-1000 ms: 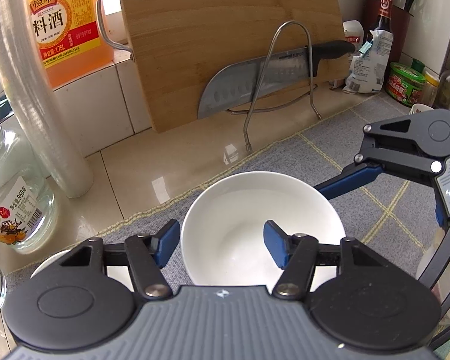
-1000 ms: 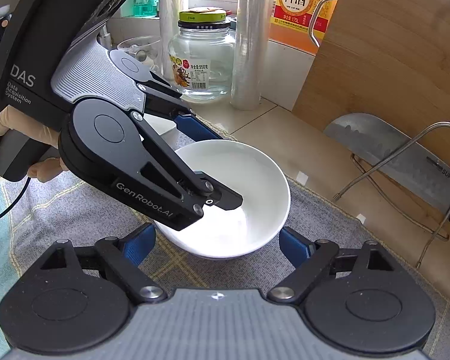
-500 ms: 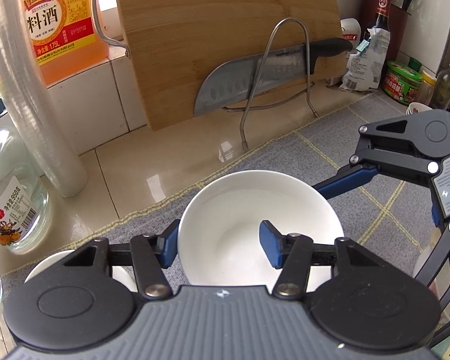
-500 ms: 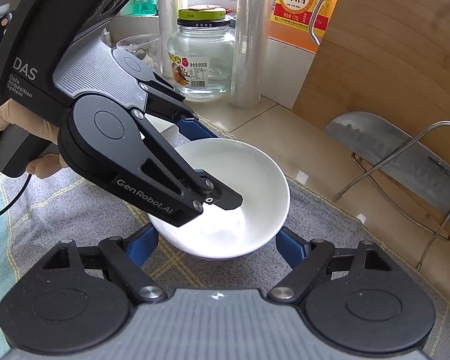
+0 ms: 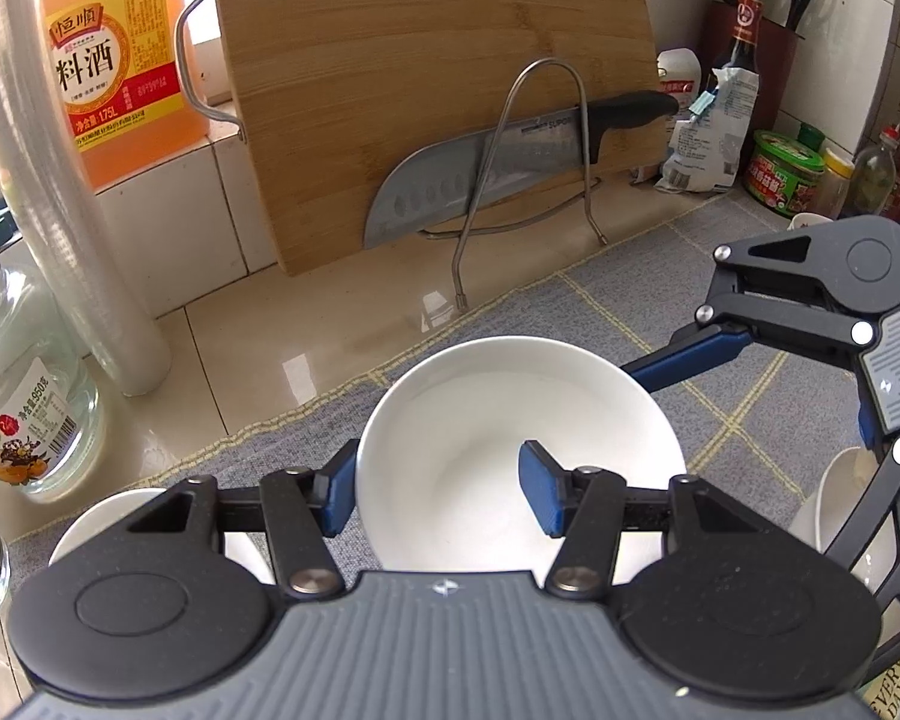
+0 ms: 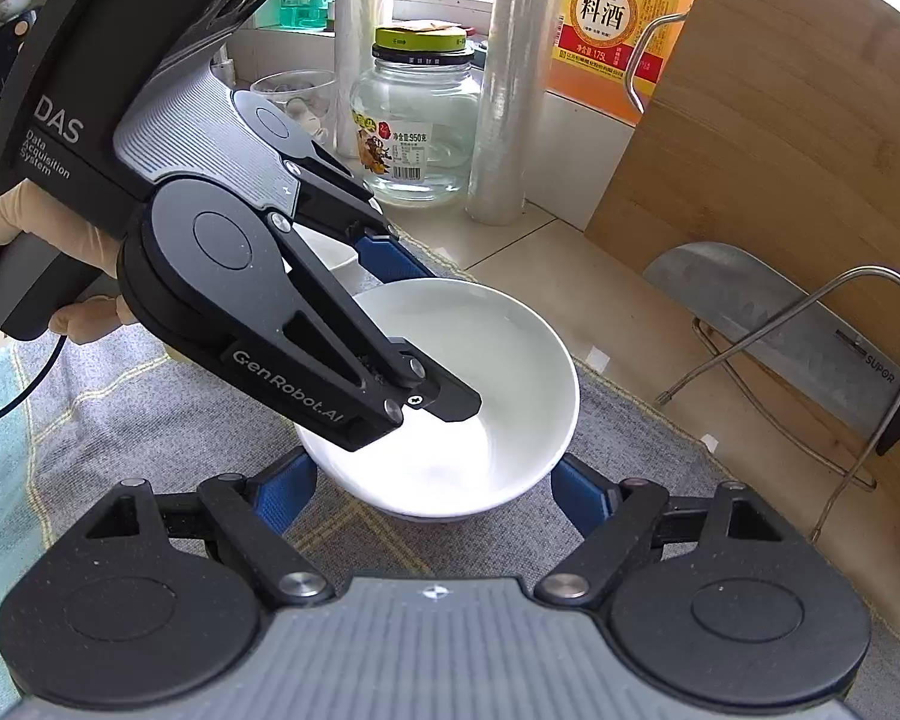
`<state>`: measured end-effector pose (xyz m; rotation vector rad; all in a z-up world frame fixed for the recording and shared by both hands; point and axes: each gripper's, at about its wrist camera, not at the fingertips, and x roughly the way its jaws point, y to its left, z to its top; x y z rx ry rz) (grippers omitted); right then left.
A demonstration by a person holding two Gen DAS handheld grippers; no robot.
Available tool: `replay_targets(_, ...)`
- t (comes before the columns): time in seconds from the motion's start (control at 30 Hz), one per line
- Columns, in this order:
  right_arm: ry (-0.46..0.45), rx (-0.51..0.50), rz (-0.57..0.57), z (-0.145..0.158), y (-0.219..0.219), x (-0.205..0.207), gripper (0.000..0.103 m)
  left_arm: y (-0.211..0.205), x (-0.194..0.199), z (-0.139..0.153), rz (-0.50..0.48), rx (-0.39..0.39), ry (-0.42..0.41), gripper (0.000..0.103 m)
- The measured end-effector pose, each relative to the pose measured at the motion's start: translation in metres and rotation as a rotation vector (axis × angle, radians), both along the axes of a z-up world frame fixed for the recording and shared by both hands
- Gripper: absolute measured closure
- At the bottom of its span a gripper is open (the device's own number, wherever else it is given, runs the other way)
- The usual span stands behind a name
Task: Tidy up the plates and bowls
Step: 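Lift the pink-flowered bowl with the left gripper and carry it over the white bowl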
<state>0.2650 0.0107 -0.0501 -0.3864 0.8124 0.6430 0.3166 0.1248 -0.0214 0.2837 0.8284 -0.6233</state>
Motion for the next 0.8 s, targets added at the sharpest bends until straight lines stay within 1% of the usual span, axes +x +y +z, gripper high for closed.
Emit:
replay_targets(0.4, -0.005, 0.009, -0.010, 0.018, -0.013, -0.028, 0.015, -0.016, -0.030, 0.027, -0.033, 0.011, -0.039, 0.048)
replay_targets(0.8, -0.026, 0.024, -0.034, 0.033, -0.032, -0.058, 0.015, -0.034, -0.055, 0.042, -0.070, 0.007, -0.065, 0.048)
